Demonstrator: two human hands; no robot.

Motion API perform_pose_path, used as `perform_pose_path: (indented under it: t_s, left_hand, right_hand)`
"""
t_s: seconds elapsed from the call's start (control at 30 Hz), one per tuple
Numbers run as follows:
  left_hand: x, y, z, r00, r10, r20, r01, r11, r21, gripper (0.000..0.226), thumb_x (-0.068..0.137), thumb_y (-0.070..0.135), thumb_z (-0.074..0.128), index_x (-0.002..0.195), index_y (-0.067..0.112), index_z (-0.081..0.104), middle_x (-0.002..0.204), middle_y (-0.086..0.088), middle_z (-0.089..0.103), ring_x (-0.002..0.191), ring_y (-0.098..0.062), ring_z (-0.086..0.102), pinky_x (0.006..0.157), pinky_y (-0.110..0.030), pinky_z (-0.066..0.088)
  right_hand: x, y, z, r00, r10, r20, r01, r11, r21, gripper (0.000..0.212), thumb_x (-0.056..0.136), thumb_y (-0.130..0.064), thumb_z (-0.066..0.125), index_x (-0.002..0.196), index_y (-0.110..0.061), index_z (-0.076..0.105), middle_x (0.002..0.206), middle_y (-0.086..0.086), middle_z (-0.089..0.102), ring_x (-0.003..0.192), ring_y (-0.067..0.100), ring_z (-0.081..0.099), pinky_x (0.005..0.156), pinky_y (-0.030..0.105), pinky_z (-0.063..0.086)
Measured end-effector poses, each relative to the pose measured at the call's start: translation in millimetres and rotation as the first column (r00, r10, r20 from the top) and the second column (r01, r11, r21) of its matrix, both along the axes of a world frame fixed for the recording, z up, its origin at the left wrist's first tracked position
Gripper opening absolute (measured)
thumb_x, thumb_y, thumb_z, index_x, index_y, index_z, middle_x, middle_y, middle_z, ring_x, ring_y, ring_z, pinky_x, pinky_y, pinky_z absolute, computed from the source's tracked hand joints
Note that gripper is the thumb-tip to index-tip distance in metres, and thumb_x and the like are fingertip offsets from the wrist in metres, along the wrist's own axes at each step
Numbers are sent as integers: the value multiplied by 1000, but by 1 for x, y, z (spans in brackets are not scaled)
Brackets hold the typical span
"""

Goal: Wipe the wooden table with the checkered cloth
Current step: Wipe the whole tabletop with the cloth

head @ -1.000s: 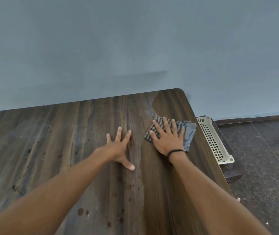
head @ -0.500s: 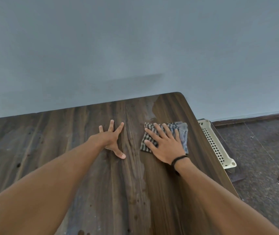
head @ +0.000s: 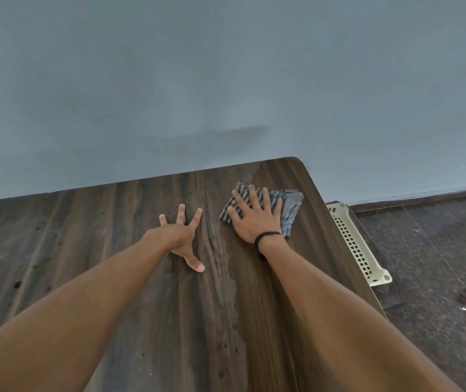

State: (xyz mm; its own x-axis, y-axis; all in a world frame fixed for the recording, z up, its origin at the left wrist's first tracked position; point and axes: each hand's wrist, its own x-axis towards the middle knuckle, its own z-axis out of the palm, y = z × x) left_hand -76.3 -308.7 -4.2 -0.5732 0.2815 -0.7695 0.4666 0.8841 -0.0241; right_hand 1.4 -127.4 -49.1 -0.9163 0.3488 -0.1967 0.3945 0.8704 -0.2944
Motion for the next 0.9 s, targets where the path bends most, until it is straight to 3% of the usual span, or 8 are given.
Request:
perform_pose_path:
  t_s: [0.1, 0.23, 0.4, 0.57, 0.7, 0.83, 0.9]
  left_hand:
    - [-4, -1, 1, 1000, -19, -10, 19, 1000, 7, 151, 56, 64, 84, 141, 38, -38, 151, -3, -44, 140, -51, -24, 118, -62, 8]
    - [-23, -1, 8, 998, 47, -52, -43, 995, 89, 148, 59, 64, 83, 147, 36, -32, 155, -4, -38, 141, -50, -23, 118, -61, 6]
    - [-43, 13, 2, 994, 92, -54, -87, 993, 84, 152, 53, 67, 84, 146, 38, -33, 154, -3, -41, 140, -52, -25, 117, -63, 6]
    - [-52, 12, -7, 996, 88, -32, -87, 995, 47, 157, 47, 70, 84, 139, 40, -39, 150, -2, -46, 137, -54, -27, 116, -66, 5]
    - [-53, 15, -9, 997, 70, -29, -70, 998, -4, 159, 44, 73, 84, 136, 40, -43, 148, -3, -48, 137, -55, -27, 116, -67, 6]
    - [-55, 20, -4, 999, 42, -29, -43, 998, -44, 159, 48, 72, 82, 136, 34, -44, 147, -10, -48, 139, -55, -22, 116, -65, 6]
    - [-55, 22, -2, 998, 46, -31, -48, 998, -51, 159, 49, 71, 82, 136, 33, -45, 147, -13, -48, 139, -55, -21, 116, -65, 4]
  right_hand:
    - [35, 6, -16, 989, 132, -63, -129, 991, 44, 64, 95, -75, 9, 156, -57, 3, 170, -16, -2, 157, 19, -10, 114, 50, -23]
    - [-4, 25, 0, 994, -105, -4, 105, 994, -16, 62, 101, -69, 15, 159, -52, 5, 171, -11, -7, 156, 24, -14, 117, 54, -20]
    - [22, 11, -18, 991, 117, -64, -114, 992, 50, 65, 94, -79, 10, 155, -59, 4, 170, -17, -3, 157, 18, -11, 114, 49, -23]
    - [-37, 34, -2, 993, -120, 1, 120, 993, -5, 64, 100, -71, 16, 159, -51, 5, 171, -9, -7, 156, 26, -15, 118, 57, -18]
    - [-27, 32, -16, 988, 152, -19, -151, 987, 58, 67, 93, -79, 8, 156, -58, 1, 170, -14, -4, 157, 21, -11, 116, 52, -20]
    - [-65, 65, 3, 997, -60, 54, 61, 998, -21, 66, 97, -75, 15, 159, -53, 4, 170, -11, -8, 156, 24, -14, 119, 56, -16]
    - [-77, 53, 1, 997, -54, 58, 54, 999, -2, 66, 98, -73, 15, 159, -51, 4, 171, -9, -9, 156, 27, -16, 118, 58, -18]
